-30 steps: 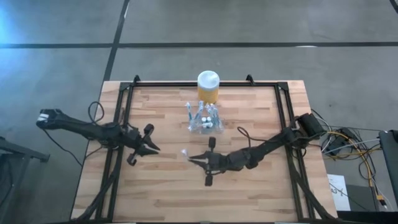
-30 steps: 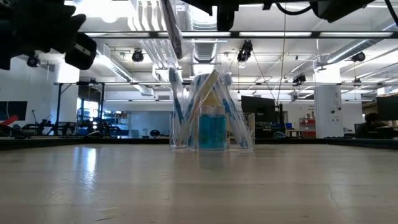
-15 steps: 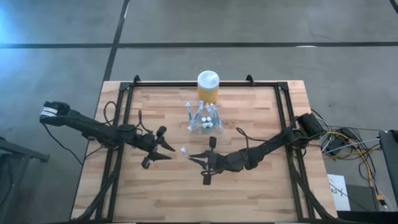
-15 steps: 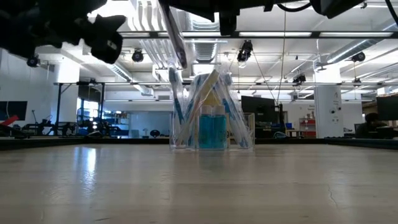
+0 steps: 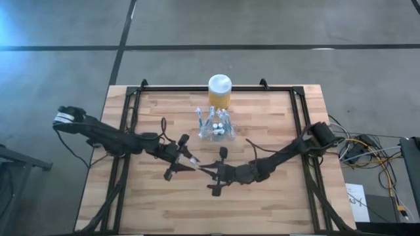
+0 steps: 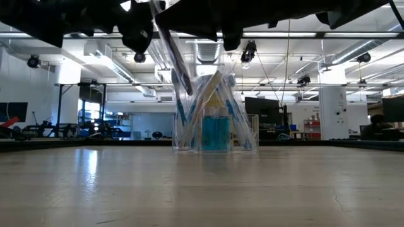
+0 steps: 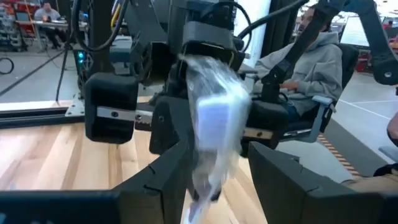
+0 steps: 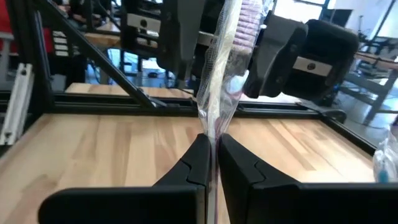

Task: Pick & Place toothbrushing station
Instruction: Put the purple toothbrush into the left of the transparent organizer

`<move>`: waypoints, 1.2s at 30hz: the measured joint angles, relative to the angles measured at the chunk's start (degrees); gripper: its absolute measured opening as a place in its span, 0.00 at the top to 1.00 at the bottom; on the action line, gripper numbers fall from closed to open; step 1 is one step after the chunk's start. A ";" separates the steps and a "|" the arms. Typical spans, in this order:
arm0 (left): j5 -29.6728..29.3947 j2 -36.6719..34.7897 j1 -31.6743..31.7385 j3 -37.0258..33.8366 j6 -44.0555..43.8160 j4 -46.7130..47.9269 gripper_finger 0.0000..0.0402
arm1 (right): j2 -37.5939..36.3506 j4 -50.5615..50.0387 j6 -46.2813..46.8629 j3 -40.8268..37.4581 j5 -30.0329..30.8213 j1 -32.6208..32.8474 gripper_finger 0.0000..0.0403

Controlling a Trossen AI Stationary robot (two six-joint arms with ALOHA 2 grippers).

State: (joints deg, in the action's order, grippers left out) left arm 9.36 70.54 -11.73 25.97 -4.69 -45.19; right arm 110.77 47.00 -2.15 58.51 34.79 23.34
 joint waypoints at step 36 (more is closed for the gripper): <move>-1.42 2.49 -1.16 1.89 2.35 -0.22 0.96 | -2.42 -2.69 1.29 0.25 3.36 1.29 0.64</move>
State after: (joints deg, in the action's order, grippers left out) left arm 7.94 73.03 -12.88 27.86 -2.34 -45.41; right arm 108.35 44.31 -0.85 58.76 38.15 24.64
